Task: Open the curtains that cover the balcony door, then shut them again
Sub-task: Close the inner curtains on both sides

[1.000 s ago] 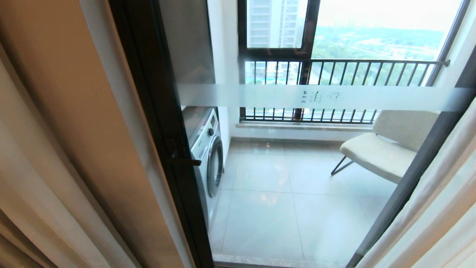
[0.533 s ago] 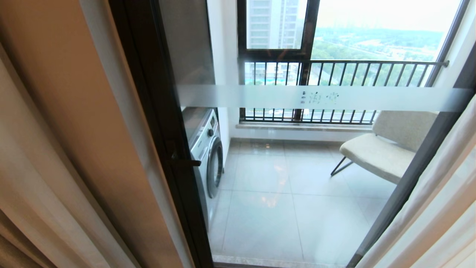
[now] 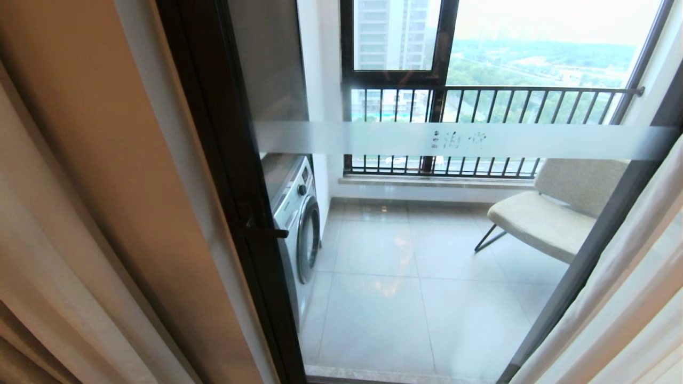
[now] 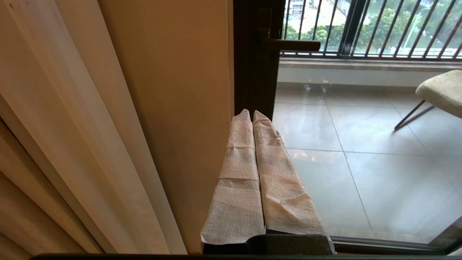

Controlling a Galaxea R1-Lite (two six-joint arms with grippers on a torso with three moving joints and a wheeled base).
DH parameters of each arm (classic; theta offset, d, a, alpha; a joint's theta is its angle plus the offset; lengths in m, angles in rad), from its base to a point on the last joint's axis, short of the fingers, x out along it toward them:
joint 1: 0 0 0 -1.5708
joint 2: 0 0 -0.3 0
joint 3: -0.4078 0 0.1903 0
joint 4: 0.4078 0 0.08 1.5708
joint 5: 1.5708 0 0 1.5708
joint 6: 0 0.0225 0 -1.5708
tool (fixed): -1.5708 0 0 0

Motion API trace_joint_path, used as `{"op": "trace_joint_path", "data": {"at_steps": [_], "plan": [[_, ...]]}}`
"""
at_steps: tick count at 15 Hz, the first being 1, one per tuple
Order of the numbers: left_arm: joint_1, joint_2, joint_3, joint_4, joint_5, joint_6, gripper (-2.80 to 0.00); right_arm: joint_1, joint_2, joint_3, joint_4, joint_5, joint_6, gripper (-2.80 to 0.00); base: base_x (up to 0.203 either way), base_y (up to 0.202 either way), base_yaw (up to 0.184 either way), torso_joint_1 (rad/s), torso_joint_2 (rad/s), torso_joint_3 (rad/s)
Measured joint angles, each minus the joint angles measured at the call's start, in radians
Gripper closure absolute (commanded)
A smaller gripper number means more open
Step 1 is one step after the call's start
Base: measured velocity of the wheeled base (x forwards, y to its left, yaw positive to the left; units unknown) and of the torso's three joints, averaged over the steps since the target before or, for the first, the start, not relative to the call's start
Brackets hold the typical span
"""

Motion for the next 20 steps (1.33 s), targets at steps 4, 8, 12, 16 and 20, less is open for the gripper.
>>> {"op": "trace_joint_path", "data": {"at_steps": [4, 8, 12, 16, 20], "plan": [[0.0, 0.011, -0.061, 0.022, -0.004, 0.0, 0.0, 0.0, 0.0, 0.0, 0.0, 0.0, 0.001, 0.0, 0.0, 0.0, 0.0, 0.0, 0.0, 0.0], [-0.003, 0.132, -0.252, 0.043, 0.036, -0.002, 0.0, 0.0, 0.0, 0.0, 0.0, 0.0, 0.0, 0.0, 0.0, 0.0, 0.0, 0.0, 0.0, 0.0], [-0.005, 0.342, -0.488, 0.035, 0.147, -0.003, 0.0, 0.0, 0.0, 0.0, 0.0, 0.0, 0.0, 0.0, 0.0, 0.0, 0.0, 0.0, 0.0, 0.0], [-0.003, 0.607, -0.746, 0.001, 0.314, -0.002, 0.0, 0.0, 0.0, 0.0, 0.0, 0.0, 0.0, 0.0, 0.0, 0.0, 0.0, 0.0, 0.0, 0.0], [0.125, 0.822, -0.932, -0.03, 0.492, -0.002, 0.0, 0.0, 0.0, 0.0, 0.0, 0.0, 0.001, 0.0, 0.0, 0.0, 0.0, 0.0, 0.0, 0.0]]}}
